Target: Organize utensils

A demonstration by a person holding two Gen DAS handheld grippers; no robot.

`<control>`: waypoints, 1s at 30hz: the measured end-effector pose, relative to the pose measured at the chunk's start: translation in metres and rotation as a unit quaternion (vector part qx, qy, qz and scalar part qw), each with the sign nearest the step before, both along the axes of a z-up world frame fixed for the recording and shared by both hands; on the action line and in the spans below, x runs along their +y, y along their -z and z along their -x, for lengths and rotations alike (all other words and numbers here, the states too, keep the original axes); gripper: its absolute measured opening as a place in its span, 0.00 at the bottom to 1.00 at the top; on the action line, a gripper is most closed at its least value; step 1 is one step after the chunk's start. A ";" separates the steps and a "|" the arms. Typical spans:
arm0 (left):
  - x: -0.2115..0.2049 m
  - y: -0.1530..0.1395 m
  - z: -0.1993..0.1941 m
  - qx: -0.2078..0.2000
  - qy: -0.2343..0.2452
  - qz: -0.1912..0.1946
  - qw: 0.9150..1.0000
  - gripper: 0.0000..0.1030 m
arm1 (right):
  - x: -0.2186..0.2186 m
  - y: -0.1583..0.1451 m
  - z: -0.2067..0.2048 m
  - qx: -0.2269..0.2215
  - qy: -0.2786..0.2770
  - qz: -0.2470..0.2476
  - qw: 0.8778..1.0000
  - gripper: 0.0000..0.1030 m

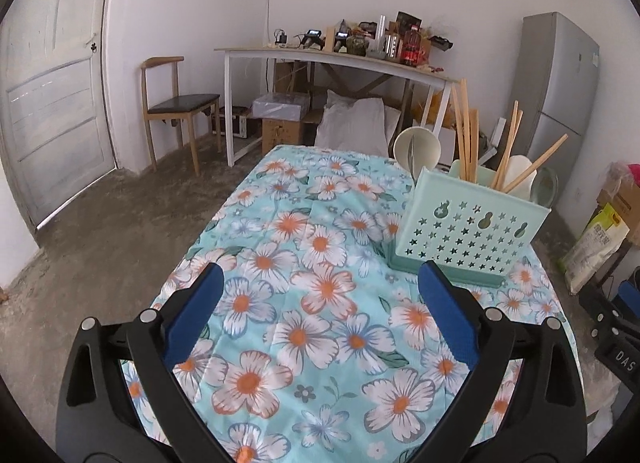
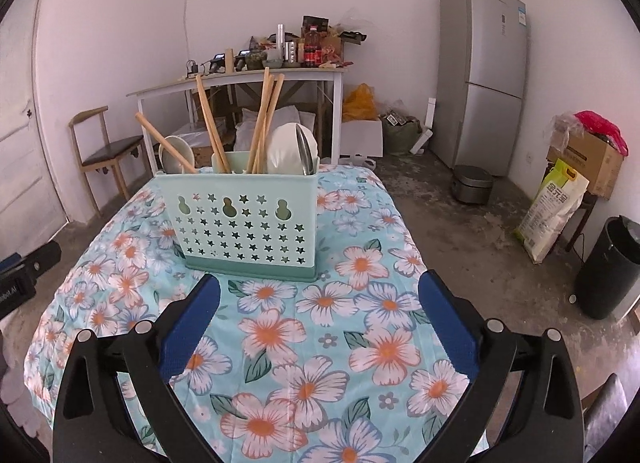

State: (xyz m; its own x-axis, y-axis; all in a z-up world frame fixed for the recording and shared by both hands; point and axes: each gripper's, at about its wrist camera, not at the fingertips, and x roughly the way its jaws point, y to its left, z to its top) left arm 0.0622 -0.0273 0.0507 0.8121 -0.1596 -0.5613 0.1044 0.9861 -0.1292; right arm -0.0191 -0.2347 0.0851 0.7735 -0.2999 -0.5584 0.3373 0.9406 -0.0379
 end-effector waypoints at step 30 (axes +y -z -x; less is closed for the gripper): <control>-0.008 0.009 -0.004 0.021 0.004 -0.011 1.000 0.91 | 0.004 0.007 -0.009 0.008 -0.005 -0.019 1.000 0.94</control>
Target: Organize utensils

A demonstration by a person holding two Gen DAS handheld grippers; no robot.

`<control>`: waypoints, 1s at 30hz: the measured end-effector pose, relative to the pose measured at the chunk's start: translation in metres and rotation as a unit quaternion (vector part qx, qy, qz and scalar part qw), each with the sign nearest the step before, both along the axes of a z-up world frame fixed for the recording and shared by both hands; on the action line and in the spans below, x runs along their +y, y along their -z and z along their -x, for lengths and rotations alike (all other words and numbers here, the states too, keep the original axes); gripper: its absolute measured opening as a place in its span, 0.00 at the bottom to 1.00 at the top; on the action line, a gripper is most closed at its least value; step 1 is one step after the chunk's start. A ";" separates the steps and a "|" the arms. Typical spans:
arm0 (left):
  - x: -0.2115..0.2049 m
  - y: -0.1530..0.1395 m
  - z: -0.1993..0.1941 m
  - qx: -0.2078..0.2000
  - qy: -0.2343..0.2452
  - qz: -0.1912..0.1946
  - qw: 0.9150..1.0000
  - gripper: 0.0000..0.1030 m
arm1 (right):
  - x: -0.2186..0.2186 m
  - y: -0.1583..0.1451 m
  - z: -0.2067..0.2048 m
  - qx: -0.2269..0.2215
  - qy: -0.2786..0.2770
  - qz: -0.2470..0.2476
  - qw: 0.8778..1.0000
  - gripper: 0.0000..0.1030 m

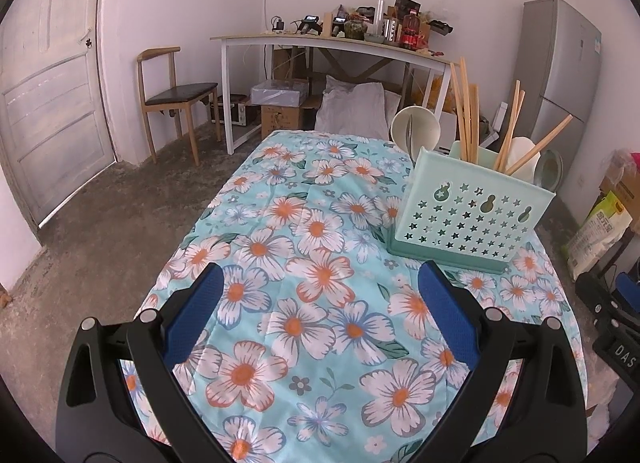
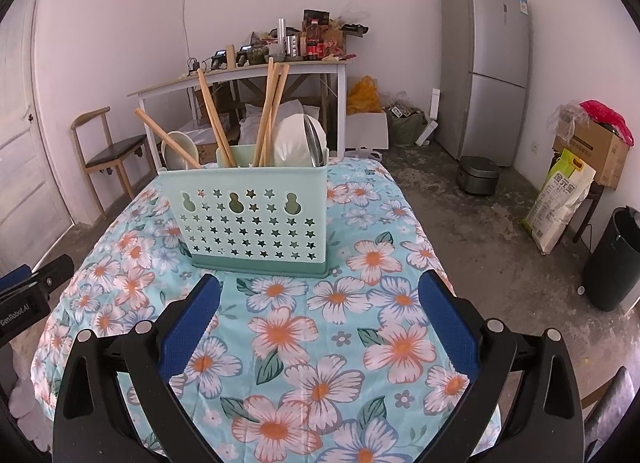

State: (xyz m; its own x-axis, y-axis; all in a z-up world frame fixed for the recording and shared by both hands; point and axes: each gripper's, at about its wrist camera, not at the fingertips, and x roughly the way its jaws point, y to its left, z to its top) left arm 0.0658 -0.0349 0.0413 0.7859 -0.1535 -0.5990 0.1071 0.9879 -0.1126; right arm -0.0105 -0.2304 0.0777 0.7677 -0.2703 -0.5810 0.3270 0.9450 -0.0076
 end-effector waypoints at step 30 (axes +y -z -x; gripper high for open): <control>-0.027 -0.003 0.006 0.011 0.034 -0.015 0.999 0.91 | -0.007 0.000 0.006 0.009 0.003 -0.006 1.000 0.94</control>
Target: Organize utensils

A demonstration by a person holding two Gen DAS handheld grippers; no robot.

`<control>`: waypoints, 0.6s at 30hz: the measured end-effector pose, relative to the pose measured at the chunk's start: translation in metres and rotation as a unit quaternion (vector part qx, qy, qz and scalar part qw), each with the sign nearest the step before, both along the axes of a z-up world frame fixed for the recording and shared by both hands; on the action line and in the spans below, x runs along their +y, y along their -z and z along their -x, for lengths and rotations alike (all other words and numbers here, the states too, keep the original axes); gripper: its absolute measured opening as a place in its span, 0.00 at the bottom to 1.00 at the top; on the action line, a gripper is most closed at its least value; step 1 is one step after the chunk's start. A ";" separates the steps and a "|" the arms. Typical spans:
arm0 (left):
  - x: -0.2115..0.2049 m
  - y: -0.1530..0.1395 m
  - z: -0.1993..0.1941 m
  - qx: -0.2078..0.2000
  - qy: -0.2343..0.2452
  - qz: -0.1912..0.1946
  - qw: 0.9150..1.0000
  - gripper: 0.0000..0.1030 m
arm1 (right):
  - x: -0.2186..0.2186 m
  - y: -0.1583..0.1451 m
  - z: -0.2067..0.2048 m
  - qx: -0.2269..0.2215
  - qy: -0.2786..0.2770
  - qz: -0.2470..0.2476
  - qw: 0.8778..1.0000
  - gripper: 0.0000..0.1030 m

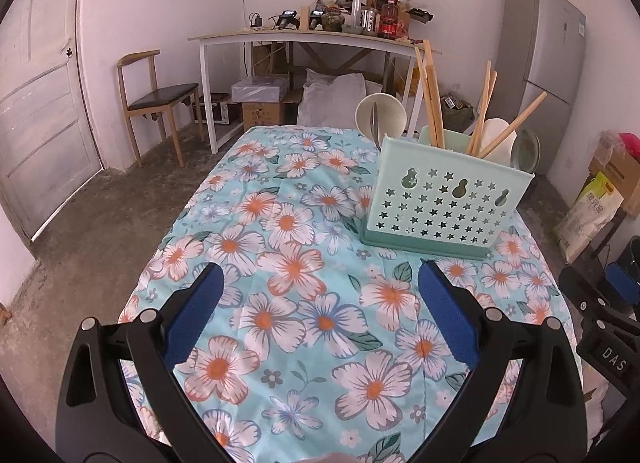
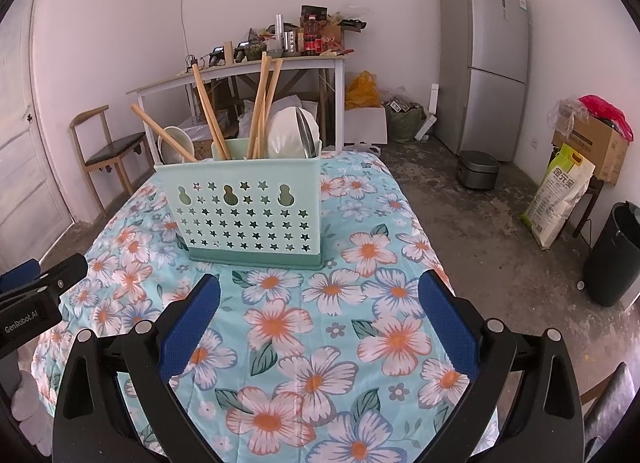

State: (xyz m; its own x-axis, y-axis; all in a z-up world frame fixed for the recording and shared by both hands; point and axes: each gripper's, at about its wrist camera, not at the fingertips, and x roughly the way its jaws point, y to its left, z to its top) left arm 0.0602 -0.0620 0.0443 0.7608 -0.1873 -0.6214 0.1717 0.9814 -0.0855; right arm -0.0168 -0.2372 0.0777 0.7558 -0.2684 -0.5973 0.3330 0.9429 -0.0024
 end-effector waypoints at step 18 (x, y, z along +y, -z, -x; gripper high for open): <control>-0.003 0.007 -0.004 0.011 -0.011 -0.007 1.000 0.91 | -0.010 0.002 0.004 0.011 0.028 0.023 0.999 0.94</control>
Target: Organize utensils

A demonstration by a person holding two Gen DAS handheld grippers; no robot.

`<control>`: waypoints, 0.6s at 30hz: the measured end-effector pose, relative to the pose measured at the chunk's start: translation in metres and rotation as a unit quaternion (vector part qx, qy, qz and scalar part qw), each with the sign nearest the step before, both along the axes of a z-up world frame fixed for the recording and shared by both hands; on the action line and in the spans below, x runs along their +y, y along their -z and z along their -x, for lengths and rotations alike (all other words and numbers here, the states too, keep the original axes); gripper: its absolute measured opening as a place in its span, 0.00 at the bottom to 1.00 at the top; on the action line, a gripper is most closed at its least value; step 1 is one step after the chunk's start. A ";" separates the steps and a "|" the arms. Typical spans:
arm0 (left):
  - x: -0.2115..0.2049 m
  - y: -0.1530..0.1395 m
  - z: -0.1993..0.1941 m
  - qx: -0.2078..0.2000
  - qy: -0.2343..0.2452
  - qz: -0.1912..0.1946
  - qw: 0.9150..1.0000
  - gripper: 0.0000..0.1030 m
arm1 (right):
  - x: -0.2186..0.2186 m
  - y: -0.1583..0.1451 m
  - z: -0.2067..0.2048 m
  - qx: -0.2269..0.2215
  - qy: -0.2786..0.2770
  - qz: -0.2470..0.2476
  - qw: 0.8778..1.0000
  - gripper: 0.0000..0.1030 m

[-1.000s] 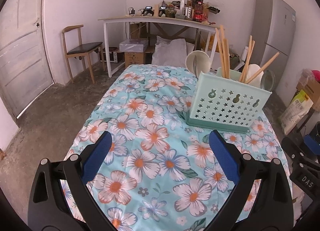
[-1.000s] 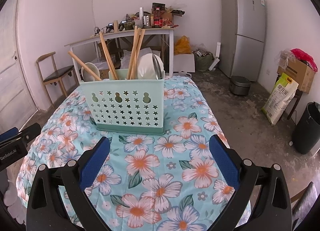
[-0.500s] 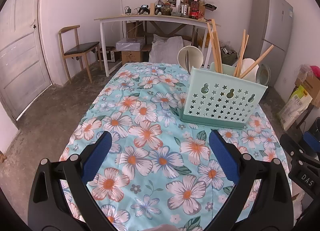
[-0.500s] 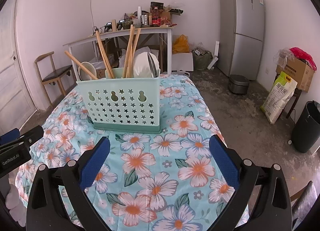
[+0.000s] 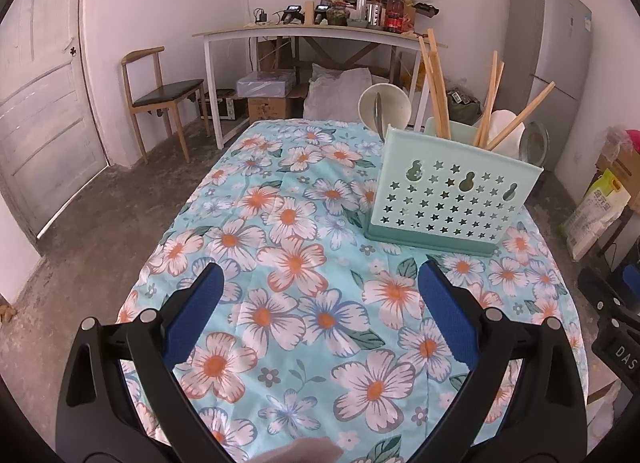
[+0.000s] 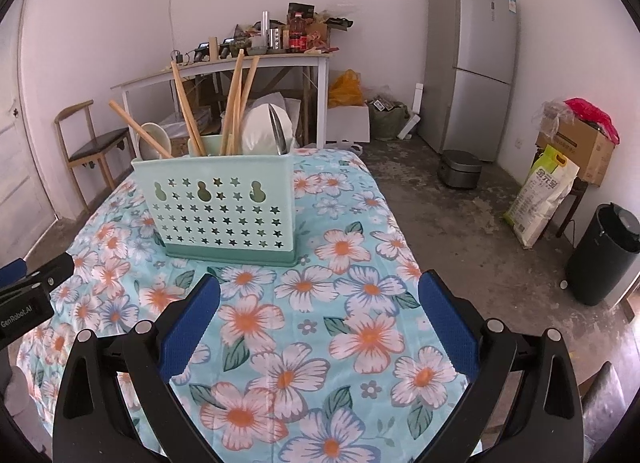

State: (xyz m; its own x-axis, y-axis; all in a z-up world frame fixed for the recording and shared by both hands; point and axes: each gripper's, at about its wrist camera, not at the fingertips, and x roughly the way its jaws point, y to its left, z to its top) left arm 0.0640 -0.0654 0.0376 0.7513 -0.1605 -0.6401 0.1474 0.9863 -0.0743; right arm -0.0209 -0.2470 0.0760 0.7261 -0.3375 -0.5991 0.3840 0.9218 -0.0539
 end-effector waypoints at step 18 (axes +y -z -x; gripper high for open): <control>0.006 -0.003 0.001 -0.004 -0.024 -0.011 1.000 0.91 | -0.003 0.003 -0.001 0.002 0.007 -0.001 1.000 0.94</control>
State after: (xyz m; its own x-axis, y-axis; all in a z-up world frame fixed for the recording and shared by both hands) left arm 0.0633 -0.0598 0.0407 0.7631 -0.1100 -0.6368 0.1005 0.9936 -0.0513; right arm -0.0199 -0.2504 0.0731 0.7190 -0.3460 -0.6028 0.3962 0.9166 -0.0535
